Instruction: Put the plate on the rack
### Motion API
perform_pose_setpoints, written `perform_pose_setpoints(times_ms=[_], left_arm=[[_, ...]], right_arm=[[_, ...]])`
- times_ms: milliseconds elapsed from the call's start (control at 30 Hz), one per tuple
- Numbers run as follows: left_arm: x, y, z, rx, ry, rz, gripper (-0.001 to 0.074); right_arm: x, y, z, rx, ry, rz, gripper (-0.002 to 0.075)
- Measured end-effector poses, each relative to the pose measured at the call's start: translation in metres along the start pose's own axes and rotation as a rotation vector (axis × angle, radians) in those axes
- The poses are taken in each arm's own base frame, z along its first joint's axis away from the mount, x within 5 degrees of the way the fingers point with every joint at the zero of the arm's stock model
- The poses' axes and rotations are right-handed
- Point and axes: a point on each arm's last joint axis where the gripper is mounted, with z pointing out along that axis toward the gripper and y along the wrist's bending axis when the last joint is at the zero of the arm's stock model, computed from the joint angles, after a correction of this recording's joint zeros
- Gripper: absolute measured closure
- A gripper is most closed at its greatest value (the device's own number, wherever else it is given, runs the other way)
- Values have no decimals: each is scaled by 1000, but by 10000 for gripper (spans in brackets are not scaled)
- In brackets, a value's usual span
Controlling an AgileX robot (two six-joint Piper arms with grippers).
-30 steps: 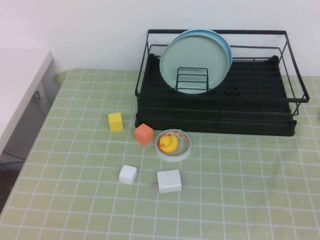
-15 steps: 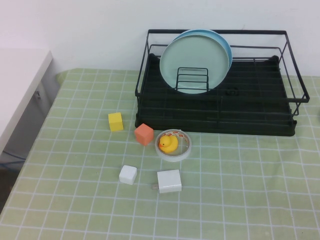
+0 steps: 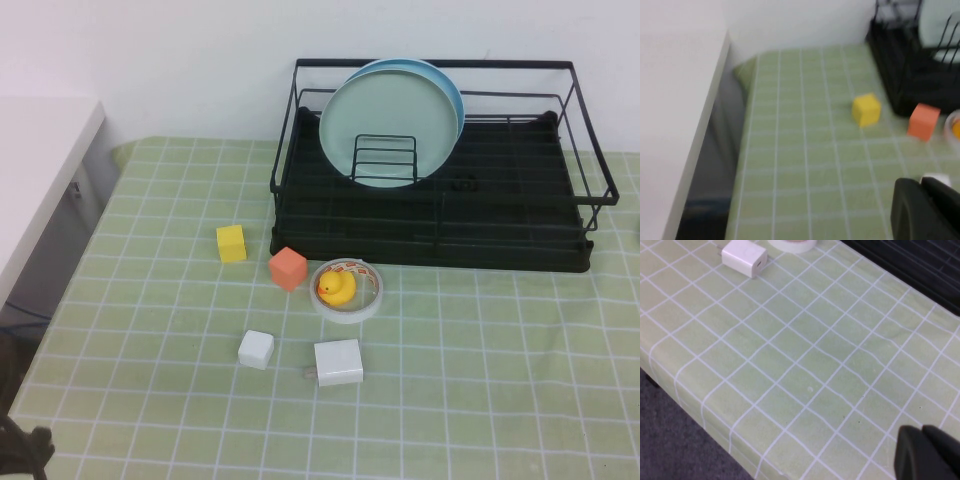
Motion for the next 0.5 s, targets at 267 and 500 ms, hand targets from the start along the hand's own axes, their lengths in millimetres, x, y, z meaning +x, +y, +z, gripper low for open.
perform_pose_setpoints(times_ms=[267, 500], left_arm=[[-7, -3, 0, 29, -73, 10, 735], [-7, -3, 0, 29, -73, 11, 735]], right_arm=[[0, 0, 0, 0, -2, 0, 726], [0, 0, 0, -1, -2, 1, 726]])
